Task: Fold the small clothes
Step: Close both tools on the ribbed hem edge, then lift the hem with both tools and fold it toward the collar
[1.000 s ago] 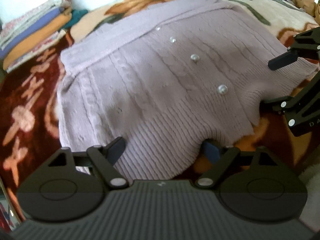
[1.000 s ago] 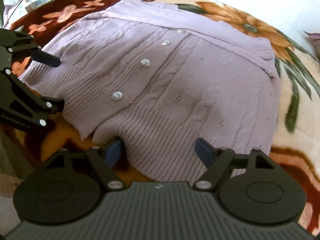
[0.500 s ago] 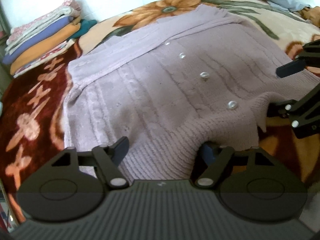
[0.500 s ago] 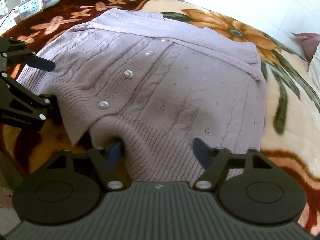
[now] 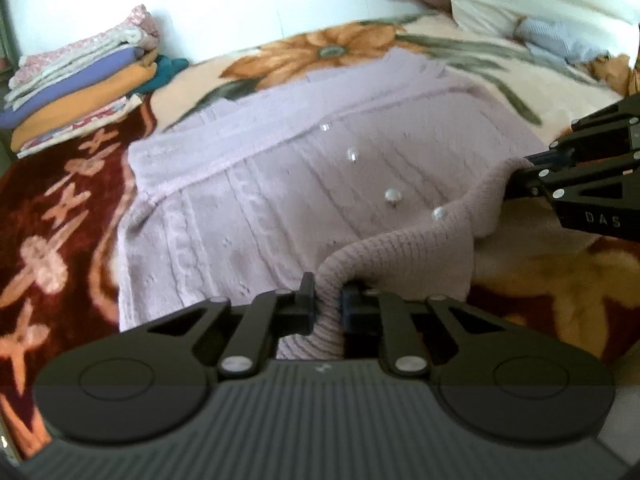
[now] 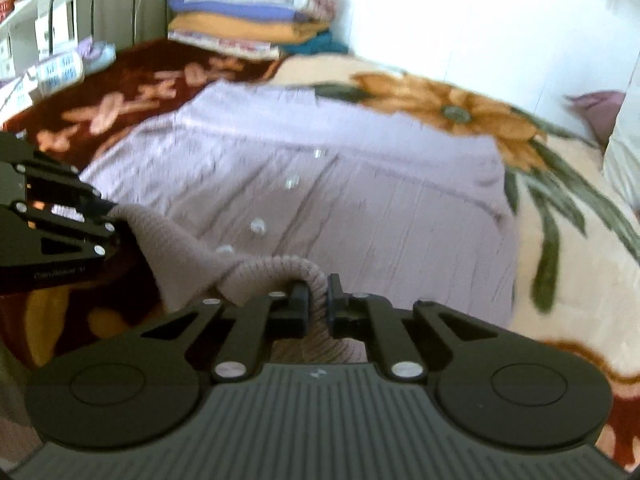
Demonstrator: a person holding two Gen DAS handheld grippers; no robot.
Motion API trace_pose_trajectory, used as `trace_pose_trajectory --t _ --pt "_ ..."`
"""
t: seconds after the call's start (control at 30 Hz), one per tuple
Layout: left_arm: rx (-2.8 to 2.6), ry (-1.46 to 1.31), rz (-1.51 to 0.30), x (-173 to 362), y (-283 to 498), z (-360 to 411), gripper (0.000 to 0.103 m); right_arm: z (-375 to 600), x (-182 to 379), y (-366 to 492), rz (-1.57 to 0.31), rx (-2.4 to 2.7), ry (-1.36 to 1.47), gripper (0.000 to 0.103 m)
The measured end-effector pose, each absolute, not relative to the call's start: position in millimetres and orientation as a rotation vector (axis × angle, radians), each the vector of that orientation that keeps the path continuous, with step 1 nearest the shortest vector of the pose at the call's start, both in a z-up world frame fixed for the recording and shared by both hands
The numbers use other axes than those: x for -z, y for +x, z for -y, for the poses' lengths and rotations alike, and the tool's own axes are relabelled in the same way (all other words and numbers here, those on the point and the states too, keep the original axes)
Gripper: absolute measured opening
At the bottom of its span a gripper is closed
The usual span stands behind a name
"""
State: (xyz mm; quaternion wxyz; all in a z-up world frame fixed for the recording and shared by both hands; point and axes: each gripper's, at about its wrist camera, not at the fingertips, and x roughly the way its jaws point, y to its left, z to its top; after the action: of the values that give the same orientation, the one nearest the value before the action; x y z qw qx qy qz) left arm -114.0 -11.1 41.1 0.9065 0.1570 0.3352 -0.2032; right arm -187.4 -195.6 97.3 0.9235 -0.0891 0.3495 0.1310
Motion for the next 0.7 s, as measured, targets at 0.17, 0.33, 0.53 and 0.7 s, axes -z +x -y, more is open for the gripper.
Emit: trace_pose_trajectory --t 0.17,0.33,0.53,0.7 --pt "0.413 0.283 -0.655 -56.3 -109.9 7.7 0.015 197.6 -104.5 -183.9 -0.709 -0.295 -0.161 0.009" --pt "0.419 0.273 -0.667 -57.1 -107.4 6.7 0.015 200.2 -96.5 -186.0 -0.801 -0.367 -0.109 0.033" --pt "0.415 0.263 -0.666 -57.9 -109.1 6.5 0.015 188.4 -92.6 -204.5 -0.831 -0.483 -0.154 0.069" --pt "0.415 0.256 -0.654 -60.8 -110.1 6.6 0.015 173.4 -73.9 -199.4 -0.900 -0.439 -0.217 0.069"
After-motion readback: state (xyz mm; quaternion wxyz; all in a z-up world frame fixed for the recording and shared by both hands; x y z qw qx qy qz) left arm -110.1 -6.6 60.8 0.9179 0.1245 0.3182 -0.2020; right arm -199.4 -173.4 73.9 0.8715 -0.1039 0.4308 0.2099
